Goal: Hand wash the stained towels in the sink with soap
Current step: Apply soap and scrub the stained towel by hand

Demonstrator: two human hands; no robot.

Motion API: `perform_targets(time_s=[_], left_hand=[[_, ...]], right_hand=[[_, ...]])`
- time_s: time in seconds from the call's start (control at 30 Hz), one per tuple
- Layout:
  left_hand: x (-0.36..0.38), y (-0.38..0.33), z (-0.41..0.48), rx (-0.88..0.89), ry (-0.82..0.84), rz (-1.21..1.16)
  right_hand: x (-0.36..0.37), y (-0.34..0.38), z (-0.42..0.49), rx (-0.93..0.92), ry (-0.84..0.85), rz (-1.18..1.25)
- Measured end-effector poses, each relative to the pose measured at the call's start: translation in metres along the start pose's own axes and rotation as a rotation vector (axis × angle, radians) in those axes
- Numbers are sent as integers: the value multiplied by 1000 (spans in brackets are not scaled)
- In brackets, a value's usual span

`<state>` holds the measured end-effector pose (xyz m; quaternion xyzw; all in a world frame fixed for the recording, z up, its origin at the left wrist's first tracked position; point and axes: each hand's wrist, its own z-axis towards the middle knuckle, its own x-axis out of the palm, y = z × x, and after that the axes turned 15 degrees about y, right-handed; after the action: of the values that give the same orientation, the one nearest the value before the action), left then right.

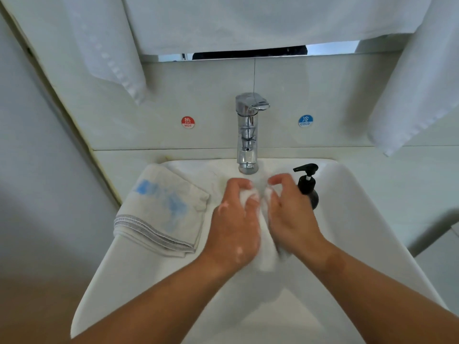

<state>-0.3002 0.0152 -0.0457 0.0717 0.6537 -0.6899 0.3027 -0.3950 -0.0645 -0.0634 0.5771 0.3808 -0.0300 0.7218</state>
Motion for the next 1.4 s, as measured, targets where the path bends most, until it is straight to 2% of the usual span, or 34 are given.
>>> perform_targets(time_s=[0.07, 0.1, 0.17, 0.27, 0.37, 0.43, 0.53, 0.57, 0.63, 0.73, 0.83, 0.93, 1.03, 1.13, 1.23, 1.33, 1.4], left_hand=[[-6, 3, 14, -72, -67, -57], [-8, 5, 19, -107, -86, -67], [-7, 8, 16, -119, -52, -20], [1, 9, -5, -6, 88, 105], [-7, 7, -1, 21, 68, 54], [-12, 7, 13, -31, -19, 24], [-8, 10, 12, -85, -78, 46], [-3, 10, 5, -69, -36, 77], [5, 9, -11, -6, 70, 129], [0, 5, -11, 23, 88, 106], [-8, 8, 9, -19, -7, 72], [-2, 15, 5, -40, -38, 135], [7, 9, -18, 52, 62, 154], [-1, 4, 0, -5, -4, 56], [-9, 8, 19, -103, -41, 64], [1, 11, -2, -53, 19, 160], [7, 6, -21, 34, 84, 179]], right_hand=[[9, 4, -11, -5, 124, -19], [12, 8, -15, -73, 117, 2], [10, 16, -17, -207, -8, 61], [1, 8, 0, -150, -137, 102], [3, -2, 1, -6, 33, 47], [11, 2, -10, -30, 130, 8], [11, 17, -19, -220, 32, 18], [7, 17, -15, -232, -26, 27], [-1, 9, -3, -143, -82, 36], [0, -3, 1, 9, 51, -8], [9, 2, -12, -42, 162, -10], [10, 13, -17, -196, 36, 2], [0, 7, -2, -106, -113, 57], [1, 2, -1, -19, -15, 47], [13, 9, -16, -85, 130, 2], [6, 12, -16, -185, 30, 9], [-2, 6, -7, -116, -51, 55]])
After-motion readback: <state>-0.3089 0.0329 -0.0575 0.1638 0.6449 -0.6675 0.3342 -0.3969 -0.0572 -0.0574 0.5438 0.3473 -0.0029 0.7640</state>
